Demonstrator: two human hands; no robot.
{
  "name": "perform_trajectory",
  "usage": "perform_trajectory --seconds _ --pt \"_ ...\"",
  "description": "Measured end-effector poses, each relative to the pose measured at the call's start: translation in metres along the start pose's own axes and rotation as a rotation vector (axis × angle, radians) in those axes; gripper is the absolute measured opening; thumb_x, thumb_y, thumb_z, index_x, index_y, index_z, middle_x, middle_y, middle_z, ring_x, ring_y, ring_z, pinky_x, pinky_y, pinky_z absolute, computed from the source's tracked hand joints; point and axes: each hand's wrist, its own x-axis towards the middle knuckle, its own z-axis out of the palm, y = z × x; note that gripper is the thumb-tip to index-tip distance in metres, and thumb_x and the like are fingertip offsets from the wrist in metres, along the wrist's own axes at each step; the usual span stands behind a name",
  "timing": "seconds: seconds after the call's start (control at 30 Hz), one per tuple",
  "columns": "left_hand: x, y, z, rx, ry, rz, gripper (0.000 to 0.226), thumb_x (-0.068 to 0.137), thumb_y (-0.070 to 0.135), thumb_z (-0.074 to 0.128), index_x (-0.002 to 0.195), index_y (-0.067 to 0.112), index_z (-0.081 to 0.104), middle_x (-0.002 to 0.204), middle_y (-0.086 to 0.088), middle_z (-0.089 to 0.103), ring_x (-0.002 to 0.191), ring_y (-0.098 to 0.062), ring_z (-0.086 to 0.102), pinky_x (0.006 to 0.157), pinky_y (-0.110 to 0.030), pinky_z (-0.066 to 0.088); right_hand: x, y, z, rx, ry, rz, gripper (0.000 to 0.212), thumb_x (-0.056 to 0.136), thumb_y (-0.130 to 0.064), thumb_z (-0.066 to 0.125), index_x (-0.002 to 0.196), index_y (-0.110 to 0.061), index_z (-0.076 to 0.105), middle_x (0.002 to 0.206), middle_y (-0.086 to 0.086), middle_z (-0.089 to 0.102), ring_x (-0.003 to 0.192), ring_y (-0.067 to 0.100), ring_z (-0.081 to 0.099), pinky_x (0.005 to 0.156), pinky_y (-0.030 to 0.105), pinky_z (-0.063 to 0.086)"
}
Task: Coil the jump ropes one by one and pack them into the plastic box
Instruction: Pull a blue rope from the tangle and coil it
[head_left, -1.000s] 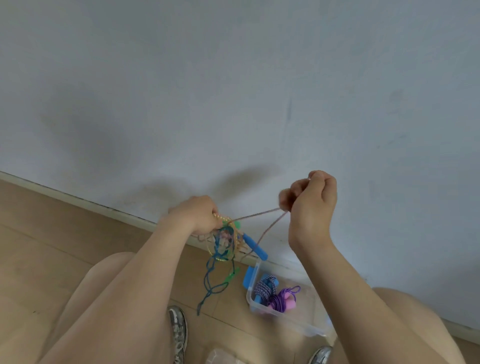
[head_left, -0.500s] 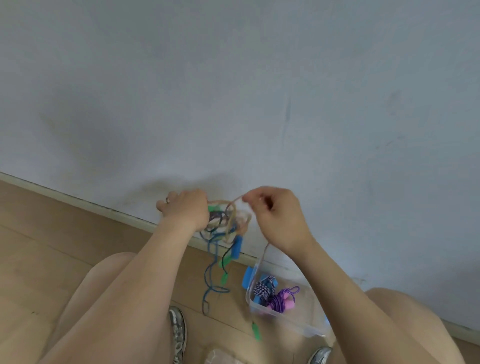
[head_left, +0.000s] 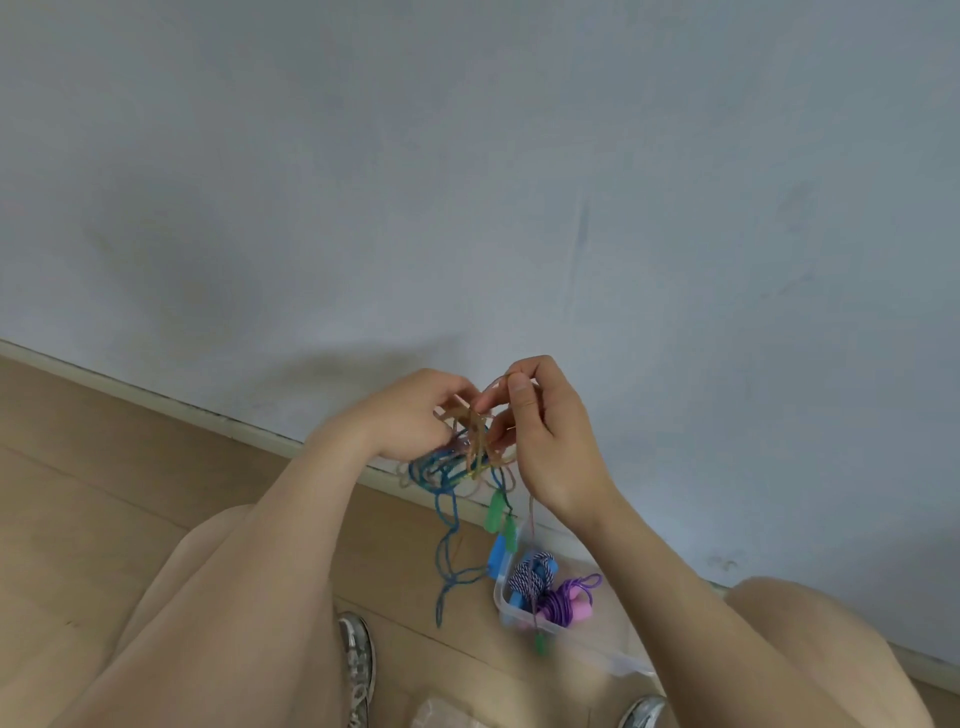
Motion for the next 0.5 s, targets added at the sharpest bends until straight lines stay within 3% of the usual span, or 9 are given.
perform_trajectory --seconds 0.07,0.13,0.23,0.3,0.4,0.5 --pt "-0.003 0.003 -0.001 -0.044 -0.066 0.035 0.055 0.084 0.000 0.065 0.111 0.047 0.068 0.113 0.012 0.076 0.083 -0.009 0.073 0.078 -0.035 0.058 0.001 0.000 0.001 0.023 -0.009 0.017 0.021 0.114 -0.015 0.037 0.101 -0.008 0.051 0.091 0.011 0.075 0.067 0.038 0.063 0.065 0.058 0.055" --pt "-0.007 0.006 -0.002 -0.027 -0.121 0.034 0.051 0.088 0.006 0.071 0.124 0.042 0.068 0.103 0.012 0.076 0.076 -0.009 0.070 0.071 -0.027 0.053 0.003 0.002 0.000 0.022 0.007 0.029 0.020 0.114 -0.017 0.039 0.101 -0.010 0.053 0.093 0.009 0.074 0.069 0.030 0.067 0.067 0.059 0.056" --pt "-0.010 0.006 -0.005 0.056 -0.154 0.020 0.046 0.087 0.029 0.079 0.131 0.038 0.066 0.121 0.015 0.071 0.080 -0.002 0.066 0.084 -0.031 0.054 0.005 0.007 -0.003 -0.021 0.023 0.020 0.019 0.113 -0.022 0.041 0.102 -0.017 0.056 0.098 0.004 0.073 0.088 0.025 0.074 0.081 0.057 0.060" --pt "-0.013 0.008 -0.006 0.101 -0.120 -0.016 0.039 0.088 0.036 0.079 0.125 0.035 0.067 0.127 0.016 0.065 0.079 0.002 0.061 0.074 -0.027 0.051 0.005 0.009 -0.004 -0.079 0.033 0.017 0.019 0.113 -0.022 0.042 0.103 -0.019 0.058 0.099 -0.001 0.072 0.097 0.018 0.071 0.089 0.049 0.058" --pt "-0.016 0.012 -0.007 0.124 -0.026 -0.048 0.022 0.085 0.034 0.080 0.105 0.031 0.071 0.113 0.016 0.066 0.072 0.001 0.059 0.060 -0.023 0.045 0.005 0.008 -0.006 -0.193 0.081 -0.007 0.019 0.111 -0.025 0.047 0.100 -0.020 0.062 0.090 -0.006 0.069 0.085 0.012 0.066 0.077 0.039 0.055" --pt "-0.020 0.015 -0.009 0.205 0.086 -0.063 0.017 0.081 0.034 0.082 0.089 0.026 0.070 0.102 0.011 0.067 0.073 -0.002 0.058 0.059 -0.027 0.043 0.007 0.002 -0.012 -0.288 0.112 -0.014 0.019 0.104 -0.022 0.057 0.089 -0.019 0.068 0.069 -0.009 0.062 0.064 0.009 0.056 0.060 0.022 0.043"
